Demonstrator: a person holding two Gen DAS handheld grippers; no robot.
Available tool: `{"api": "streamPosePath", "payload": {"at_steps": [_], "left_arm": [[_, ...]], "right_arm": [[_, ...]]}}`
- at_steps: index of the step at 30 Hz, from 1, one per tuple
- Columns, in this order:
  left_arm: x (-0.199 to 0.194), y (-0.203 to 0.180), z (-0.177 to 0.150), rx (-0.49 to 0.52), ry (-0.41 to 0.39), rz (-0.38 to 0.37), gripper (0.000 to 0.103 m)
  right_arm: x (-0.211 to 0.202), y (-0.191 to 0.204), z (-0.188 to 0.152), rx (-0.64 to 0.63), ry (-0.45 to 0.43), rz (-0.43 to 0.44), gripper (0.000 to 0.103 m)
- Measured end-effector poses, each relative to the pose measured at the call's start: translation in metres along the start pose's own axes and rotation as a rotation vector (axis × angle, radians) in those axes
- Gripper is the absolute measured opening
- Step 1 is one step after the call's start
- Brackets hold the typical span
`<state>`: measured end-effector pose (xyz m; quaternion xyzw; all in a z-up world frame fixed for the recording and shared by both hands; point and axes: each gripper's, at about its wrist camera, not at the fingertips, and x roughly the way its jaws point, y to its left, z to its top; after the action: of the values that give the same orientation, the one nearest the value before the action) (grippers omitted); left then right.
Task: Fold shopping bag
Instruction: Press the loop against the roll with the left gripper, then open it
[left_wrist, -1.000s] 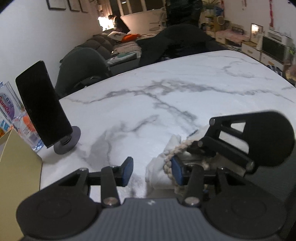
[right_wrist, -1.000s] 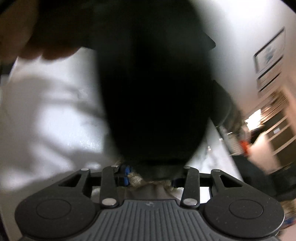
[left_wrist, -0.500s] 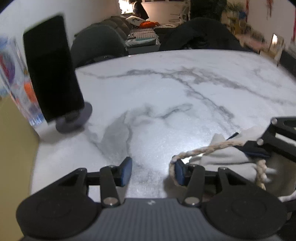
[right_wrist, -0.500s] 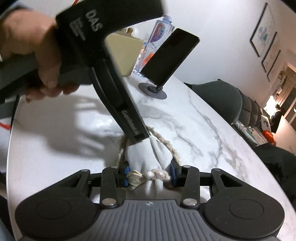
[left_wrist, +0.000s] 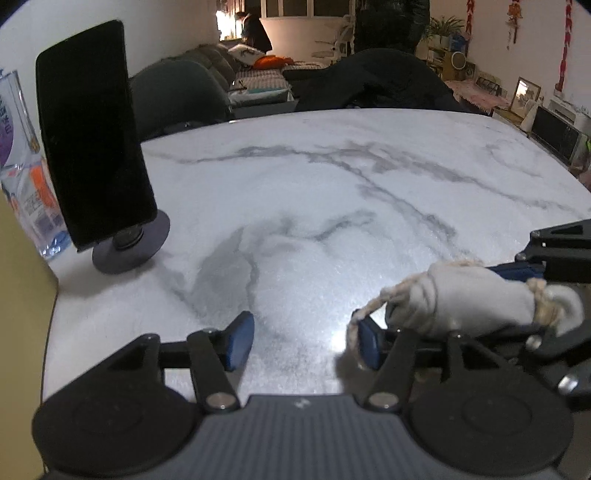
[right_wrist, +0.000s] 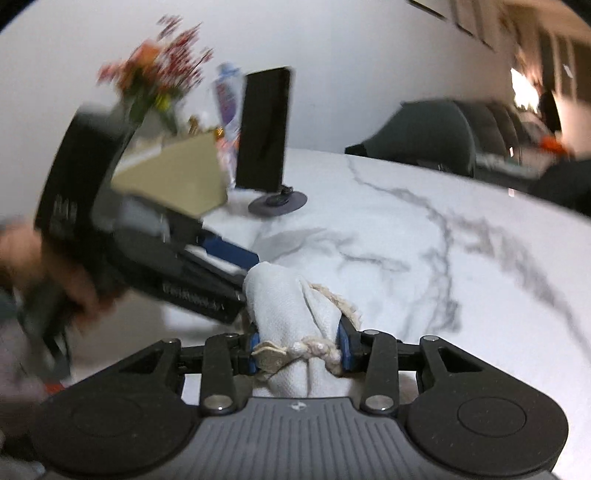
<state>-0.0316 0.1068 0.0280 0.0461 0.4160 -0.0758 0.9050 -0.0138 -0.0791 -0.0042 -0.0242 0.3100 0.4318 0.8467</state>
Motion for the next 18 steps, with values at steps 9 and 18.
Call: {"api": "streamPosePath", "payload": {"at_steps": [9,18], "left_arm": [[0.001,0.014,0.004,-0.087,0.003,-0.162,0.059],[0.005,0.011,0.004,-0.142,0.014,-0.301,0.059]], "right_arm": [[-0.021,-0.048,-0.025,0.509,-0.104,0.265,0.036],[-0.038,-0.063,-0.044,0.748,-0.219,0.394,0.036]]}}
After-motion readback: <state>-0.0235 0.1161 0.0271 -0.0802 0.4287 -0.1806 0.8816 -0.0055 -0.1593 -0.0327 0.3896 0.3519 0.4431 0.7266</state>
